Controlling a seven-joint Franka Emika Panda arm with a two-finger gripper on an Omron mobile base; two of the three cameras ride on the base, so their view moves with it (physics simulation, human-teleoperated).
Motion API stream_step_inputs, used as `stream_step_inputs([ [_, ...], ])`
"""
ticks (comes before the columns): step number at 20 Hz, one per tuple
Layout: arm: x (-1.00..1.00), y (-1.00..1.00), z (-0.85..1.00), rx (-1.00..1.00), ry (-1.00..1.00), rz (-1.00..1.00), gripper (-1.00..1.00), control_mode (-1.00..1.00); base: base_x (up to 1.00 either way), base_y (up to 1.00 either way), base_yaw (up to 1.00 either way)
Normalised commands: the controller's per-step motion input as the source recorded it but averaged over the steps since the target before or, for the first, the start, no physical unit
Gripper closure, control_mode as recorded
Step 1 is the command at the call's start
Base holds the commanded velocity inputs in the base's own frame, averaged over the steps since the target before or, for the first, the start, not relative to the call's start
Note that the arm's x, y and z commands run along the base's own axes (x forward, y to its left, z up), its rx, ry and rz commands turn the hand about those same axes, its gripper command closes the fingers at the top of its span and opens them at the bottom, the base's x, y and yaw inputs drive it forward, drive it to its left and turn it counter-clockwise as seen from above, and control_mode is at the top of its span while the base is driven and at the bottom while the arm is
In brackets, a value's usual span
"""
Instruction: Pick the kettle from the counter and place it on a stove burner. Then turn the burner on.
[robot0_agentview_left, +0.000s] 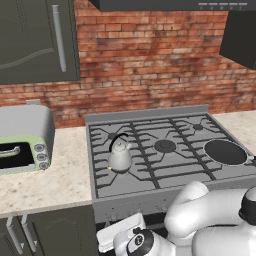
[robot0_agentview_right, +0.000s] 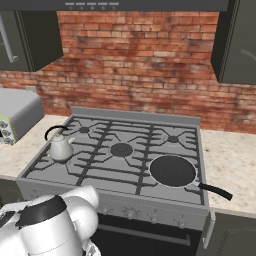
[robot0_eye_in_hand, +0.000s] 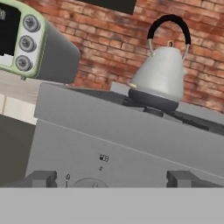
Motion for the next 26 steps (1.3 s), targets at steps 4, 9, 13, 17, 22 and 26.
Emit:
stream_step_inputs([
  [4,0.02,-0.08,-0.31,0.00,0.00,0.00,-1.00,-1.00,0.00,0.00,0.00],
  [9,0.01,-0.08,-0.27,0.00,0.00,0.00,-1.00,-1.00,0.00,0.00,0.00],
  [13,0.05,0.00,0.00,0.00,0.00,0.00,-1.00,-1.00,0.00,0.00,0.00],
  [17,0.04,0.00,-0.04,0.00,0.00,0.00,-1.00,-1.00,0.00,0.00,0.00],
  [22,0.19,0.01,-0.02,0.00,0.00,0.00,-1.00,-1.00,0.00,0.00,0.00],
  [26,0.29,0.00,-0.01,0.00,0.00,0.00,-1.00,-1.00,0.00,0.00,0.00],
])
